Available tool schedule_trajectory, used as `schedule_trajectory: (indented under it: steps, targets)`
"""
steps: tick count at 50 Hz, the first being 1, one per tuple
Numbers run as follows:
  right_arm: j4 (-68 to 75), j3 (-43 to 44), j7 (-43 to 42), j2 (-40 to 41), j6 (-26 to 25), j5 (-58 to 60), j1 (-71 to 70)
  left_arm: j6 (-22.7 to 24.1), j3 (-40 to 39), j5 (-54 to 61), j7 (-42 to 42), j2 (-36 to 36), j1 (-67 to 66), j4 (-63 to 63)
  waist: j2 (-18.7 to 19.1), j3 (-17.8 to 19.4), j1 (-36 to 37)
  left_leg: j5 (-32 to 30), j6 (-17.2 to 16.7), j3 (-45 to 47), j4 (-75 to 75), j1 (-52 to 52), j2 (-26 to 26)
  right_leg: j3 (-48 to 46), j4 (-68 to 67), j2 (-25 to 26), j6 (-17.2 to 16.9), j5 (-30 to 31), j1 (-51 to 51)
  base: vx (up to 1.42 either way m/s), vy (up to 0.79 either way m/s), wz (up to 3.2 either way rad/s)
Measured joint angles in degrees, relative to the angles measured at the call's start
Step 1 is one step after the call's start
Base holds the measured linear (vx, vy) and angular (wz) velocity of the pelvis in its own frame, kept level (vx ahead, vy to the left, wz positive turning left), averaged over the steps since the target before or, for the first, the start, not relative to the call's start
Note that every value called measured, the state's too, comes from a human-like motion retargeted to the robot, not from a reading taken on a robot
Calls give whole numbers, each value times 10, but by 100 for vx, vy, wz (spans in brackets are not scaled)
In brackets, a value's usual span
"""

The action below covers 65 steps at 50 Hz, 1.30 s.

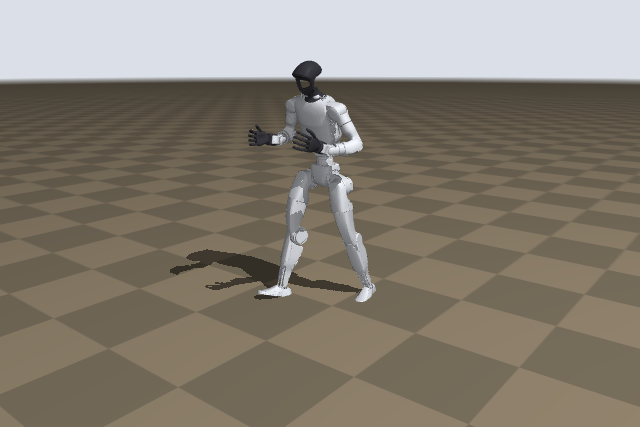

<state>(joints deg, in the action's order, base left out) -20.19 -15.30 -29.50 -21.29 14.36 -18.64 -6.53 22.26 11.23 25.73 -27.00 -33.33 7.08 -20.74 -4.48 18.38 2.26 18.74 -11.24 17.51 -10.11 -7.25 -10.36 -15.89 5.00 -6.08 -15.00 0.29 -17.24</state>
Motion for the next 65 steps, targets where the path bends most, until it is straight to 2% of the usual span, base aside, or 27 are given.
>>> schedule_trajectory:
  steps: [3,6,8,9,10,14,18,20,22,25,28,33,39,45,47,52,56,60,65]
  targets:
    - [-3,4,-5,2,0,4,4,-1,1,-1,-5,6,-4,0,11,-5,2,-1,3,-11,-21,-2,-4,-12,-8,-6,0,19,8,46,-22,45]
    - [6,9,-15,-11,-1,4,-17,-4,-1,-2,-10,34,16,12,19,-1,-12,-27,17,-49,-45,15,5,-30,-5,-27,0,60,21,44,-28,82]
    - [24,14,1,-32,-27,79,-23,-7,-2,-3,-8,46,12,13,28,-4,-8,-44,26,-64,-78,25,4,-28,-14,-33,0,74,29,48,-23,27]
    - [22,11,-7,-30,-23,62,-21,-7,-2,1,-9,53,7,11,32,-7,-6,-55,33,-70,-98,32,4,-27,-19,-36,0,75,33,49,-19,23]
    - [13,5,-26,-20,-6,9,-16,-7,-1,8,-13,61,3,8,36,-9,-5,-67,41,-76,-119,40,5,-25,-24,-41,0,75,38,50,-16,11]
    - [9,0,-28,-25,-8,18,9,-7,5,17,-15,70,-36,-11,44,-28,7,-91,66,-62,-201,69,3,-13,-43,-54,0,58,59,47,-13,9]
    - [3,-5,-25,-39,-12,24,17,-8,3,23,-17,79,-57,-23,35,-42,-4,-83,93,-35,-220,97,21,-14,-62,-84,0,35,69,40,-12,29]
    - [19,0,7,-67,-46,125,10,-10,-2,19,-11,81,-63,-21,28,-45,-10,-78,100,-27,-197,103,41,-14,-75,-100,0,21,73,37,-10,19]
    - [16,-2,10,-70,-49,136,17,-8,-4,20,-13,83,-75,-25,23,-46,-13,-79,103,-26,-158,105,63,-12,-83,-110,0,9,80,36,-7,0]
    - [16,-3,10,-74,-52,147,22,-6,-8,22,-17,85,-88,-28,21,-43,-13,-101,99,-34,-78,107,89,-6,-99,-114,4,-9,87,33,-8,-18]
    - [10,1,9,-71,-38,142,42,-1,-13,7,-9,82,-118,-34,32,-41,-11,-108,67,-45,-54,132,79,-5,-141,-99,17,-39,92,33,-8,-28]
    - [18,-2,6,-70,-41,160,45,7,-19,11,-8,83,-137,-35,35,-30,12,-143,45,-53,48,150,70,17,-168,-76,23,-62,100,31,-4,-54]
    - [22,-12,8,-71,-39,175,38,18,-29,17,-2,94,-151,-33,27,-20,34,-161,17,7,121,171,47,42,-184,-64,23,-83,121,33,5,-54]
    - [28,-27,11,-73,-40,170,22,21,-38,25,-7,104,-138,-29,9,-30,49,-144,-1,75,151,198,32,66,-180,-67,22,-93,139,36,15,-50]
    - [20,-36,-6,-58,-24,106,27,22,-39,28,-9,105,-136,-31,4,-37,54,-139,-7,91,151,195,25,73,-183,-66,25,-96,151,43,22,-52]
    - [21,-43,-8,-48,-18,66,29,21,-43,28,-12,97,-128,-34,-8,-58,64,-170,0,111,151,157,9,93,-201,-62,42,-86,180,45,29,-50]
    - [23,-41,0,-37,-22,66,29,18,-45,25,-17,83,-116,-33,-15,-69,61,-186,16,114,151,113,2,98,-273,-62,61,-43,179,44,34,-24]
    - [24,-35,6,-18,-20,56,26,11,-44,21,-24,61,-99,-27,-25,-75,53,-164,36,109,148,79,7,76,-408,-80,74,7,132,39,32,3]
    - [22,-30,6,-2,-14,35,32,3,-40,17,-30,37,-88,-26,-33,-77,39,-109,52,93,95,69,3,31,-502,-101,97,0,80,35,25,23]
